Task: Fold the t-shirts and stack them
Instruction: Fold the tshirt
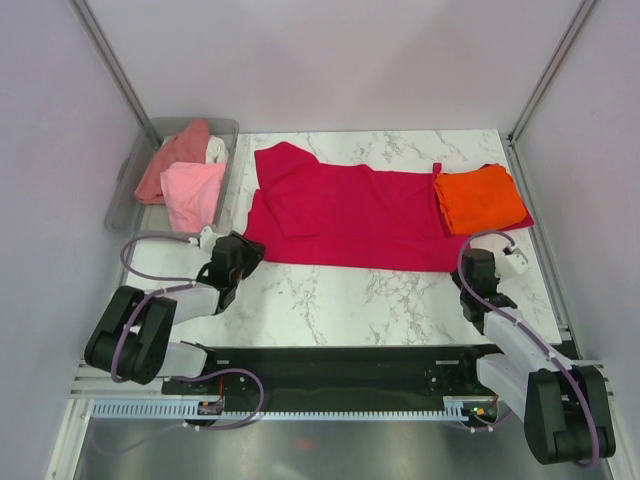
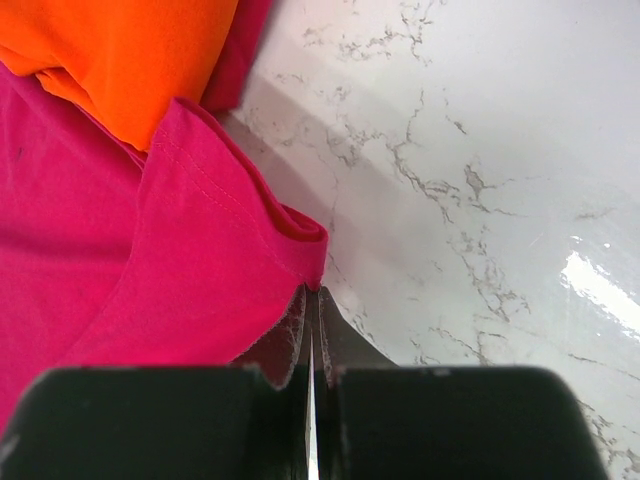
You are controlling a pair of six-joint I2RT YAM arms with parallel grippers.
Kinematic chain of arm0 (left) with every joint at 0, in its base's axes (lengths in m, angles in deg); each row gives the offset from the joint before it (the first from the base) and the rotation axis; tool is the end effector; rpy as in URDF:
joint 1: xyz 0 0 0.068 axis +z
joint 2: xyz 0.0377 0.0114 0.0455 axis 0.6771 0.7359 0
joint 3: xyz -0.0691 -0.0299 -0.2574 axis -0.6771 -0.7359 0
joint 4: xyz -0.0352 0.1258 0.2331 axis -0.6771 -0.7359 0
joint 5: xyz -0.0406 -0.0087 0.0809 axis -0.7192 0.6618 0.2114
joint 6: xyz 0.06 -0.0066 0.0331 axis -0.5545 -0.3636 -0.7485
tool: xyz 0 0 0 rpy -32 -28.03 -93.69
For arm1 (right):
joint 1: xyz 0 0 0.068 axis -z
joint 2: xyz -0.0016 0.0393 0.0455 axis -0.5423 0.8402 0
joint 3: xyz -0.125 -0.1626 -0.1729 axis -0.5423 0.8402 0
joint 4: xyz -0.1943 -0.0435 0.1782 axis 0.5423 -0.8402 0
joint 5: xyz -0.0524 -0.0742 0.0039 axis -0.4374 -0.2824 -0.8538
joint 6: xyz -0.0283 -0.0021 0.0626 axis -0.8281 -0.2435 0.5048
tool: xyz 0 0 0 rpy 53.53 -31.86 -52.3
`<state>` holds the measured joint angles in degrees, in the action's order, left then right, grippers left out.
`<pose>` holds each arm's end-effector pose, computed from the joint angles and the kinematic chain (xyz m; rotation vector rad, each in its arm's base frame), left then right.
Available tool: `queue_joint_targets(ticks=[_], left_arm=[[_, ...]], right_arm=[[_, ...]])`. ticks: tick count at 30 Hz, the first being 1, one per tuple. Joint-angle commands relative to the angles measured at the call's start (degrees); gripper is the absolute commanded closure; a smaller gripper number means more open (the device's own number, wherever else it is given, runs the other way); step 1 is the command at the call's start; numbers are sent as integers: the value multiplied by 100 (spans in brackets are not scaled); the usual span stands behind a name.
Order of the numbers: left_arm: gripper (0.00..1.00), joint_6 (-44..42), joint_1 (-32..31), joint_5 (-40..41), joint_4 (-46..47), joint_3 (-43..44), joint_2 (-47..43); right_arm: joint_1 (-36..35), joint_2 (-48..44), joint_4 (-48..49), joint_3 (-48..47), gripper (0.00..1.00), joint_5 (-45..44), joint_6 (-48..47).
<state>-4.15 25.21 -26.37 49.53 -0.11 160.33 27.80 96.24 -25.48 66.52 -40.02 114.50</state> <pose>0.2446 -0.0630 0.1138 -0.9131 1.9770 -0.5291 0.1973 -0.0070 0.1305 1.1079 1.8806 0.0665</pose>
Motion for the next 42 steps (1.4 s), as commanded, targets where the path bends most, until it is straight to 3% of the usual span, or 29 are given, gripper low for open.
queue_joint_targets(ticks=[1, 4, 7, 16, 18, 19, 22, 28, 33, 42], left_arm=[[45, 169, 88, 612, 285, 228, 346], [59, 274, 352, 578, 74, 299, 453], [66, 187, 475, 647, 30, 220, 322], [67, -244, 554, 1631, -1146, 202, -706], [62, -253, 624, 1807, -1323, 176, -970], [50, -270, 642, 1825, -1463, 167, -1041], [26, -507, 651, 1546, -1561, 185, -1278], [23, -122, 599, -45, -1342, -70, -1305], [34, 133, 581, -363, -990, -53, -919], [61, 222, 607, 252, -709, 386, -154]], right_arm=[[12, -115, 74, 24, 100, -270, 25], [29, -238, 39, 42, 100, -314, 34], [29, -352, 12, 77, 100, -366, 43], [73, -572, -207, 77, 100, -454, 69], [64, -677, -234, 112, 100, -437, 95], [73, -704, -269, 129, 100, -445, 95], [64, -722, -260, 156, 100, -393, 95], [64, -493, -269, 86, 100, -323, 113], [73, -458, -251, 77, 100, -314, 104], [73, -475, -216, 86, 100, -296, 69]])
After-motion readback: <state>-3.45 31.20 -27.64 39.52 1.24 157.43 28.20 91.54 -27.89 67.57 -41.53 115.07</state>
